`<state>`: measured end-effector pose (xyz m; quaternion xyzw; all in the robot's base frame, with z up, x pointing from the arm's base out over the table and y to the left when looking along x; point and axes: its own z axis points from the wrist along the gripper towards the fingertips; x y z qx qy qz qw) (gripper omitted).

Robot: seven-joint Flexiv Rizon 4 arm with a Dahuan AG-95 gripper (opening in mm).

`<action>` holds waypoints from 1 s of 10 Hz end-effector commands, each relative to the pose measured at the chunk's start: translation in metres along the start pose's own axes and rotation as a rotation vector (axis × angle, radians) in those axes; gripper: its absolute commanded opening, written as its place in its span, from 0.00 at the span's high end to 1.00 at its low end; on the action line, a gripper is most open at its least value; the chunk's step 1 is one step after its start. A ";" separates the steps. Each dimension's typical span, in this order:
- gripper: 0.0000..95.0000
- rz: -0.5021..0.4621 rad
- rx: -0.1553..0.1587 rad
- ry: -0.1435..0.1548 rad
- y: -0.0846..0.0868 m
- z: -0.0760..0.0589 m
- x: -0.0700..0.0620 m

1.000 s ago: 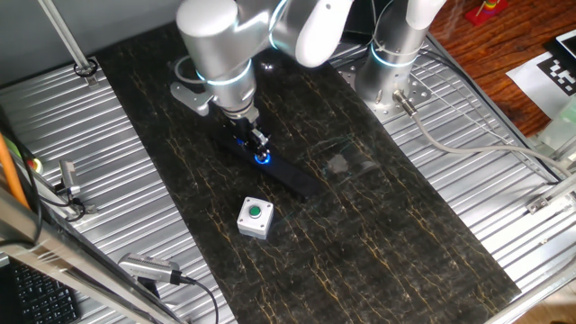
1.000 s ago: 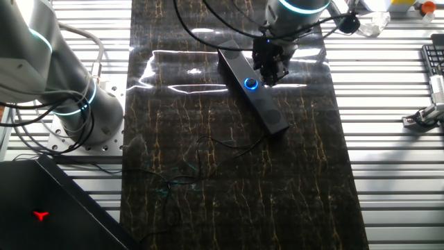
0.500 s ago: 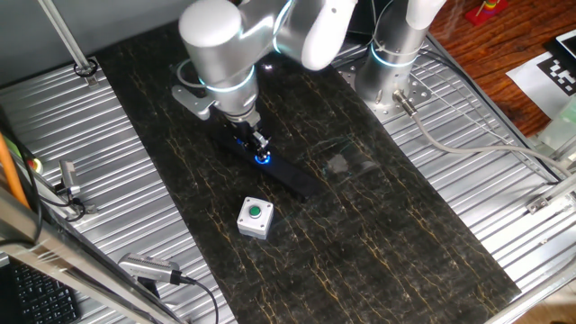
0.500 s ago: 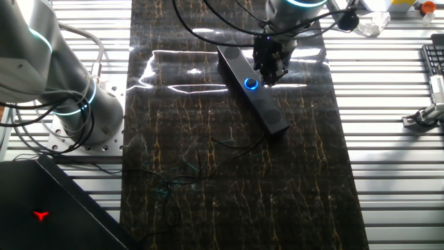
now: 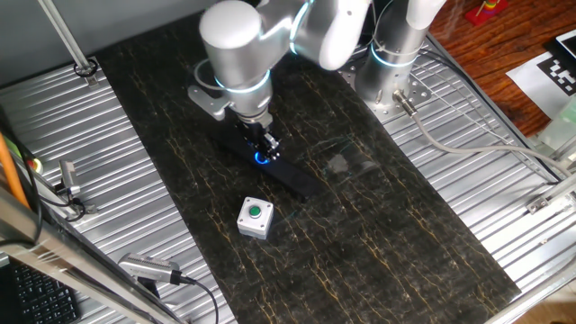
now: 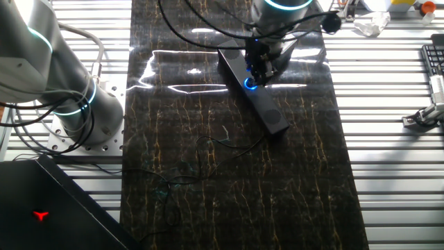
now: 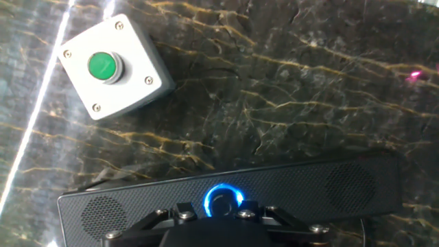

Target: Turn the knob to increase the volume of the speaker

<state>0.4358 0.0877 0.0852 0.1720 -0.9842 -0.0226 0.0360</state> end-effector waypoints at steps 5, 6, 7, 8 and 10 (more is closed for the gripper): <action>0.60 -0.018 0.006 -0.008 -0.003 0.012 -0.002; 0.60 -0.028 0.006 -0.007 -0.003 0.013 -0.002; 0.60 -0.056 0.004 -0.003 -0.004 0.012 -0.002; 0.60 -0.083 0.003 -0.003 -0.004 0.012 -0.001; 0.60 -0.206 0.022 0.007 -0.005 0.010 0.000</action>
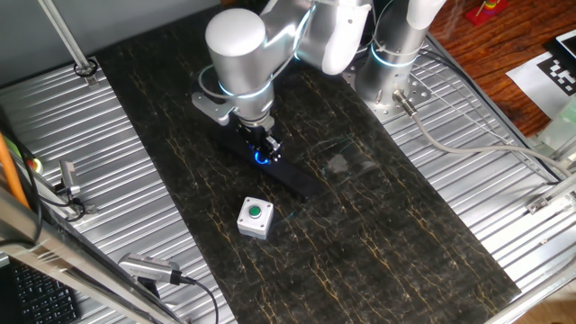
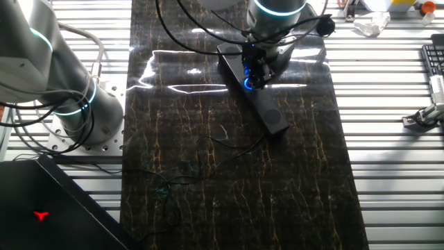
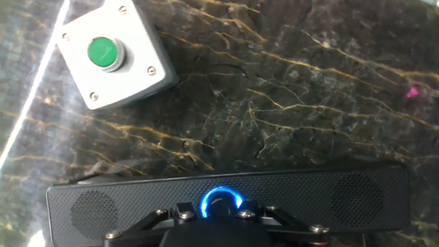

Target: Turn the knob to increase the volume of the speaker

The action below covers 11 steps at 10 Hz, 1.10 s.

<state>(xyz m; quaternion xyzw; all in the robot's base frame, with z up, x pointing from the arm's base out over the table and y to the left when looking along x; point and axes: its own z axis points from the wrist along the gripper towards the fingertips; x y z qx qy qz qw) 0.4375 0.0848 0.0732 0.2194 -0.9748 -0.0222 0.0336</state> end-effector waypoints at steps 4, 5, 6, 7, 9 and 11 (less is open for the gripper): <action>0.60 -0.434 0.047 0.027 -0.005 -0.006 0.005; 0.60 -0.505 0.048 0.031 -0.005 -0.005 0.005; 0.60 -0.569 0.044 0.029 -0.005 -0.005 0.005; 0.60 -0.612 0.043 0.028 -0.005 -0.004 0.005; 0.60 -0.656 0.044 0.027 -0.005 -0.003 0.004; 0.60 -0.687 0.040 0.017 -0.006 0.002 0.003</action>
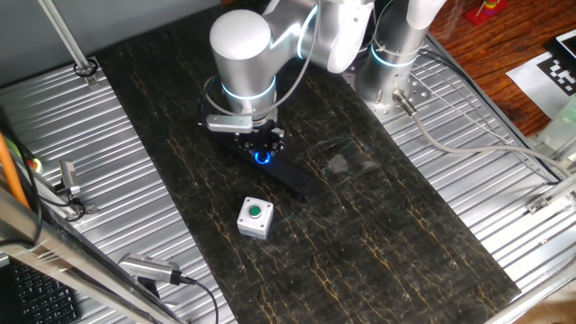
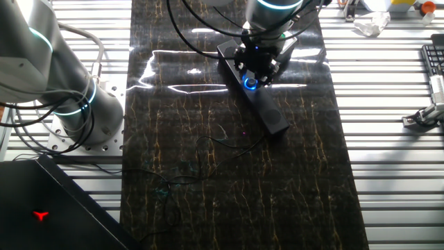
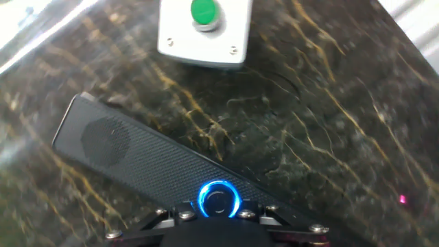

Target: Turn the knob to increase the volume of the speaker

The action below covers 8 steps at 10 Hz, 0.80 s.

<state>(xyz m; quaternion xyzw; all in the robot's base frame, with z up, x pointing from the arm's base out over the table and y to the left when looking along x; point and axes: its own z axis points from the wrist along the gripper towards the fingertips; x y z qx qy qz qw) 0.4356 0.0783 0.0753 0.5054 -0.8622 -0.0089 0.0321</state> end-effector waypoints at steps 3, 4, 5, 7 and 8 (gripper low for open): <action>0.60 -0.091 0.003 -0.014 -0.002 0.007 -0.001; 0.60 -0.094 0.003 -0.013 -0.002 0.007 -0.001; 0.60 -0.098 0.004 -0.013 -0.002 0.007 -0.001; 0.60 -0.112 0.009 -0.012 -0.001 0.006 0.000; 0.60 -0.119 0.012 -0.011 -0.001 0.006 0.000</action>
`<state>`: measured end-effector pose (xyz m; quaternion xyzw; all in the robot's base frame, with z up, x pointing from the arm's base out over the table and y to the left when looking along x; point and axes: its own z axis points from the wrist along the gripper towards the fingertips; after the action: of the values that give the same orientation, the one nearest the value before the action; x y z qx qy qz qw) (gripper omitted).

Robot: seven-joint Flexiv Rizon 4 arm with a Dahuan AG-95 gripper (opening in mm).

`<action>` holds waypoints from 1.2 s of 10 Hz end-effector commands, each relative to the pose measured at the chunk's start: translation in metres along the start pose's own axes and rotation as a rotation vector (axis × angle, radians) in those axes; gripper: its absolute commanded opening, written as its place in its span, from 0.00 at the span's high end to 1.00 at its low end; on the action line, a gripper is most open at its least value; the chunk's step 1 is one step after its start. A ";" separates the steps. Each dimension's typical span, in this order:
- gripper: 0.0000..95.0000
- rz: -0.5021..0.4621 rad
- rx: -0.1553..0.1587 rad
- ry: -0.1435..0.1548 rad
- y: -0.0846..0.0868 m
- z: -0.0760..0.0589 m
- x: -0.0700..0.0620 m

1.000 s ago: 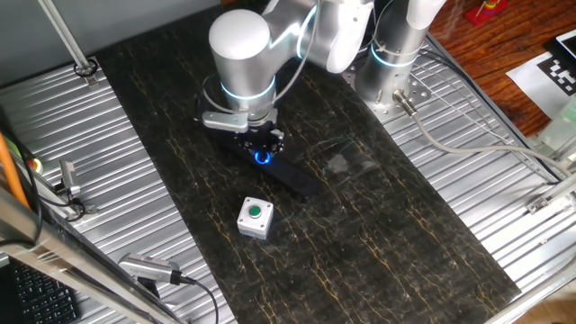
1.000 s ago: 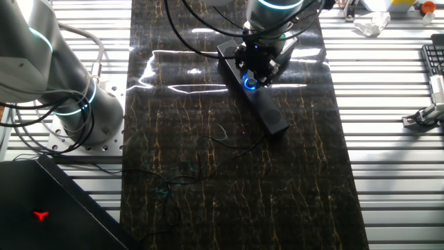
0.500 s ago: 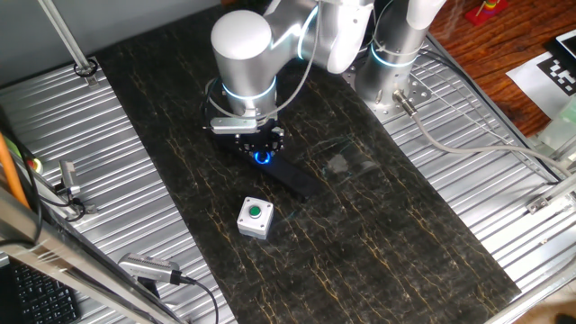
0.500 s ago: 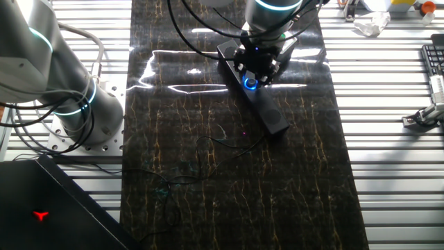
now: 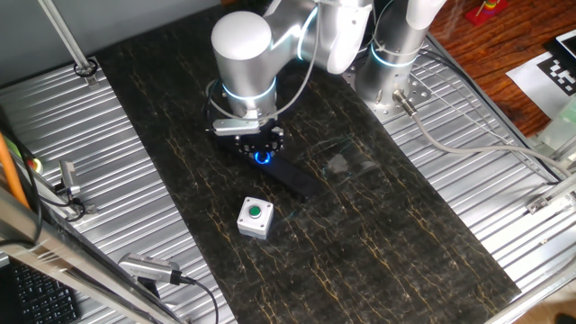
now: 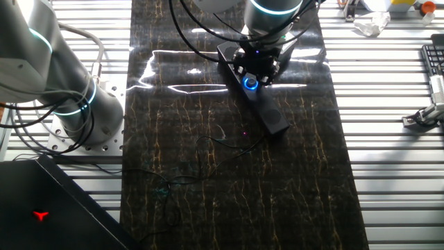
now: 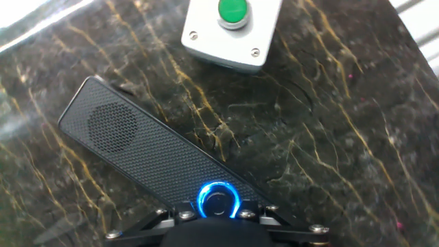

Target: Turn the knob to increase the volume of the speaker

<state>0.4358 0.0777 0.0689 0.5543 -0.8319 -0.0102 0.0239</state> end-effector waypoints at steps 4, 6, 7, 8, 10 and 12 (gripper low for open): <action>0.60 -0.040 0.002 0.001 0.001 0.000 0.001; 0.60 -0.098 0.000 0.000 0.001 0.000 0.001; 0.60 -0.125 0.000 0.000 0.001 0.000 0.001; 0.60 -0.152 0.000 0.001 0.001 0.000 0.001; 0.60 -0.176 -0.003 0.002 0.001 0.000 0.001; 0.60 -0.200 -0.003 0.002 0.001 0.000 0.001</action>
<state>0.4351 0.0772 0.0681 0.6341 -0.7728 -0.0132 0.0242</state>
